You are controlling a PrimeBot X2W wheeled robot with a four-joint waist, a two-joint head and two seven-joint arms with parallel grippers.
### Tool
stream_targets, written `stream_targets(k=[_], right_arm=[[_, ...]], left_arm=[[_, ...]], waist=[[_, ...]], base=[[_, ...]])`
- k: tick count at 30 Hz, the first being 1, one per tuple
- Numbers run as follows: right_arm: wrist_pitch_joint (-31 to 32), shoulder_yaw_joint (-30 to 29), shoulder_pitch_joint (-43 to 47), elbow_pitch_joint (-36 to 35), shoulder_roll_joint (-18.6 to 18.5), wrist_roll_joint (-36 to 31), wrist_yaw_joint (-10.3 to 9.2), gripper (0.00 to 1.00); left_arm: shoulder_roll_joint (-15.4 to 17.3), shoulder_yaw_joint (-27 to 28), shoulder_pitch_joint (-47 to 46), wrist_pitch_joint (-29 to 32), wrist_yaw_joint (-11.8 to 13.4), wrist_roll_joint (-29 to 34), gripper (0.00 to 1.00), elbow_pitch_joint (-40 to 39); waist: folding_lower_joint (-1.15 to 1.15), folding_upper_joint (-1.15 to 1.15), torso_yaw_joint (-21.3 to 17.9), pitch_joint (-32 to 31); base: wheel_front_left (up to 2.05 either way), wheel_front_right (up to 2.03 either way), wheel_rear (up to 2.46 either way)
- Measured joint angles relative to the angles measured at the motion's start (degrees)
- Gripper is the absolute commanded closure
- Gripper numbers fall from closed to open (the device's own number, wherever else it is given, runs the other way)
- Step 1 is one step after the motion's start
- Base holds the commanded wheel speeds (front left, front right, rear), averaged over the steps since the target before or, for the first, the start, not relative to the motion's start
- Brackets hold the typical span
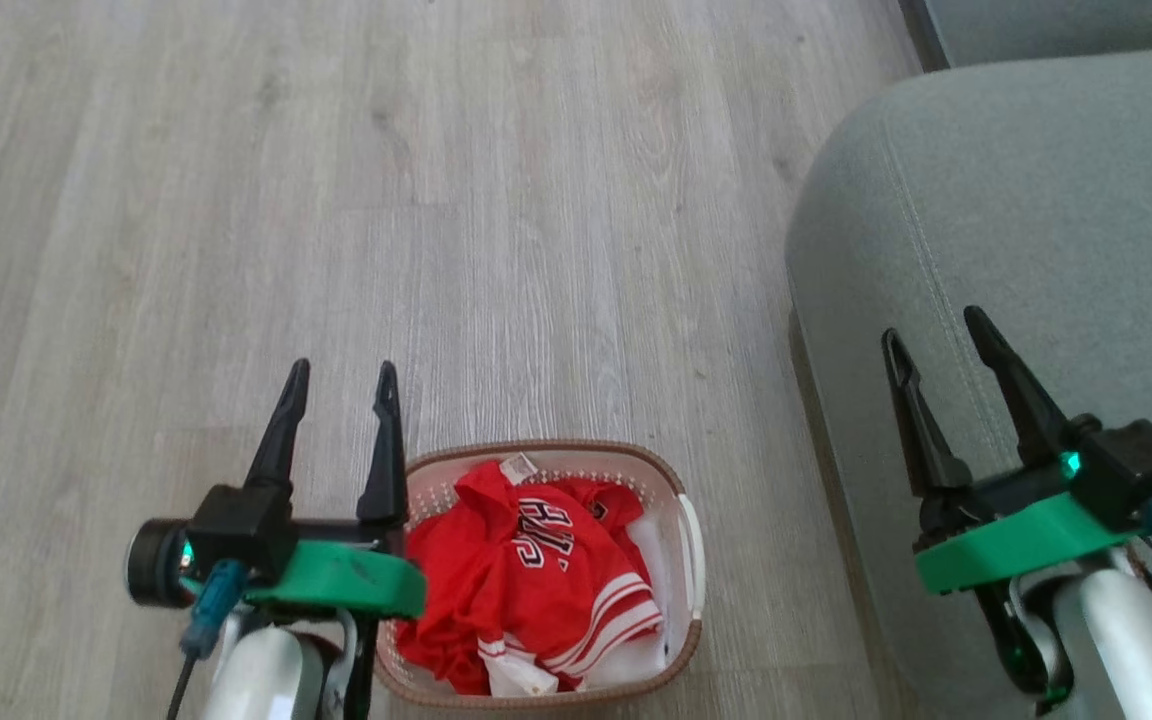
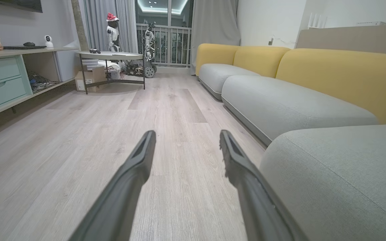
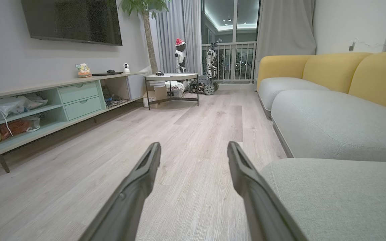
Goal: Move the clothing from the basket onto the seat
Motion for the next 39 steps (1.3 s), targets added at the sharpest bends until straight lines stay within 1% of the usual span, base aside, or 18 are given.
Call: stream_targets(k=[10,13,19,21,24,30,32,39], right_arm=[[0.00,-1.08,-3.07,-1.93,-0.87,1.96,0.00,0.00],[0.00,-1.65,-4.47,-2.92,-1.52,2.55,0.00,0.00],[0.00,-2.26,-6.44,-4.22,-1.94,3.60,0.00,0.00],[0.00,-2.54,-7.41,-4.67,-2.14,4.07,0.00,0.00],[-0.01,-3.12,-9.05,-5.44,-2.70,4.44,0.00,0.00],[-0.01,-4.61,-11.76,-7.75,-3.55,5.12,0.00,0.00],[-0.01,-4.97,-12.63,-8.54,-3.71,5.27,0.00,0.00],[-0.19,-5.09,-15.94,-10.93,-4.38,6.19,0.00,0.00]], left_arm=[[0.01,-0.93,-3.22,-0.09,1.41,-1.47,0.00,1.71],[0.01,-1.45,-4.80,-0.14,1.42,-1.49,0.00,2.81],[0.00,-2.90,-9.25,-0.14,1.36,-1.57,0.00,7.73],[-0.01,-3.12,-10.82,-0.14,0.77,-3.56,0.00,9.58],[-0.01,-4.08,-13.47,-0.14,-0.59,-5.77,0.00,13.86],[-0.09,-5.30,-19.26,-0.15,-2.21,-9.04,0.00,24.02],[-0.12,-6.06,-21.26,-0.15,-3.13,-10.56,0.00,27.65],[-0.22,-9.18,-27.69,-0.14,-4.63,-15.77,0.00,41.12]], waist=[[0.00,0.00,-1.97,5.20],[0.00,0.00,-2.47,7.23],[0.00,0.00,-3.20,11.69],[0.00,0.00,-3.48,13.33],[0.00,0.00,-3.86,15.81],[0.01,0.00,-4.75,20.70],[0.01,0.00,-5.09,22.28],[0.01,0.00,-6.43,27.84]], base=[[0.00,0.00,0.00],[0.00,0.00,0.00],[0.00,0.00,0.00],[0.00,0.00,0.00],[0.00,0.00,0.00],[0.00,0.00,0.00],[0.00,0.00,0.00],[0.00,0.00,0.00]])
